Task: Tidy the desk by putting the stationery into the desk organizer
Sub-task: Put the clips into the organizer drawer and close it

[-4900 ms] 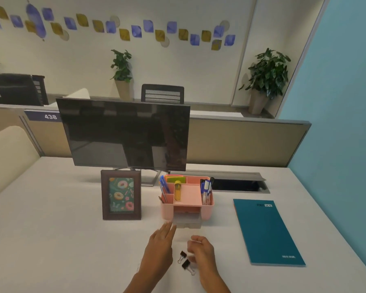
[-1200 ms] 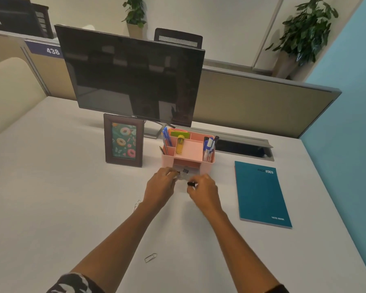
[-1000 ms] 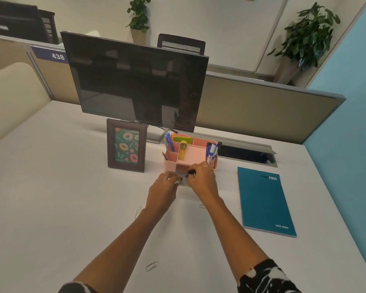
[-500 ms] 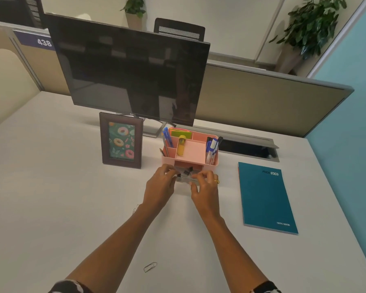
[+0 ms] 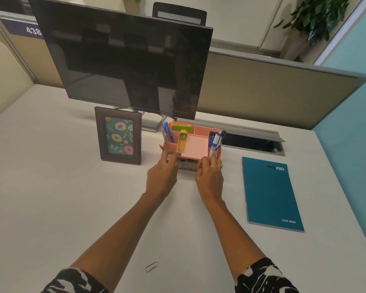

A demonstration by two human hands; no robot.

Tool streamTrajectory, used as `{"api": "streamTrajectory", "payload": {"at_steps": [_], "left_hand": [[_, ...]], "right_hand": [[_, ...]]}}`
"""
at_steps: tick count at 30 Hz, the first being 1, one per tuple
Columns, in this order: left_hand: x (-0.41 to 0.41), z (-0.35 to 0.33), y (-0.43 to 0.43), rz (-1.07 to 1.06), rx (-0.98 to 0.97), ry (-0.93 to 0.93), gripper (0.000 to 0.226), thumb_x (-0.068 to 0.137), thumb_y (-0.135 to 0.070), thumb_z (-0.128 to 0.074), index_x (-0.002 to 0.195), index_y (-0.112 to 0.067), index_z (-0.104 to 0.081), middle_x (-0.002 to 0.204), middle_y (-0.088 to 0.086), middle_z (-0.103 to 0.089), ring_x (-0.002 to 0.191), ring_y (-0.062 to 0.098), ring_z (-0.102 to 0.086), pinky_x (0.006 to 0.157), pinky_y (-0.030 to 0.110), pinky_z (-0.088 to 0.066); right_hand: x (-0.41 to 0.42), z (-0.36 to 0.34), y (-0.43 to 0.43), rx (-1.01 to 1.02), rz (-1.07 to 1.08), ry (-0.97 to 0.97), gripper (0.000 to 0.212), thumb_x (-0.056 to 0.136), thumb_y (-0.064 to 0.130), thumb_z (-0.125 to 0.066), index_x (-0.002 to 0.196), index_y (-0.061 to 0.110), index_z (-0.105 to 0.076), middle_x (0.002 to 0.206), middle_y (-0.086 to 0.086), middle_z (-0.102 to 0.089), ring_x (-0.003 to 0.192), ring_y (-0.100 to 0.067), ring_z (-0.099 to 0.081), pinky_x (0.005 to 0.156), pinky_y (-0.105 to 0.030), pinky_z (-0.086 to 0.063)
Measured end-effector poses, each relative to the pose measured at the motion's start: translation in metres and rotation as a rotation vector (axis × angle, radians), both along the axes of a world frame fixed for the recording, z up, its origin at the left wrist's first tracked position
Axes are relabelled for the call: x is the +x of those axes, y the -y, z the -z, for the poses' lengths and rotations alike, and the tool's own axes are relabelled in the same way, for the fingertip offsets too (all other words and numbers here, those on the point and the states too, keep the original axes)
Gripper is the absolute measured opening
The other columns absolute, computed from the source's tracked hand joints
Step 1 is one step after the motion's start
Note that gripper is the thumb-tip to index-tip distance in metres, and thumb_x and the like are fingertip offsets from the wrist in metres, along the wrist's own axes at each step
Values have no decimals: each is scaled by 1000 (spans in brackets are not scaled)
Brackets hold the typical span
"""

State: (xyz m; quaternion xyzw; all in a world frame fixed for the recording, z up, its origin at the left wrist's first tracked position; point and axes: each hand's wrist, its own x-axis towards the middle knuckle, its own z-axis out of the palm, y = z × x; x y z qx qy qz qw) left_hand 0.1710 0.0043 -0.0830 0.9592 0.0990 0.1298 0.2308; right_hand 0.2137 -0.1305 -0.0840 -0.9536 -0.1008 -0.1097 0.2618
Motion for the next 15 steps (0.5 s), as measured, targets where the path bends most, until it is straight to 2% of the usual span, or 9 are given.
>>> {"api": "streamTrajectory", "payload": {"at_steps": [4,9,15], "left_hand": [[2,3,-3,25,23,-13,49,85,-16,-69,131,-17,-50,136,8,-53,84,22,-67,69,31,-58],[6,4,-7,42,27,-21,47,86,-15,-69,129,-17,-51,134,9,-54,85,23,-67,70,31,-58],[5,7,-12,71,66,-25,47,88,-16,-65,132,-20,-47,133,7,-54,82,20,-65,71,32,-59]], "right_hand": [[6,0,-3,-15,-5,3,31,86,26,-62,110,6,-60,120,-17,-61,103,-34,-62,83,-46,-55],[7,3,-6,-60,26,50,31,83,28,-65,105,6,-61,114,-17,-64,94,-34,-66,74,-46,-58],[3,6,-10,-47,76,97,31,79,28,-70,100,5,-62,109,-18,-67,93,-37,-66,71,-49,-58]]}}
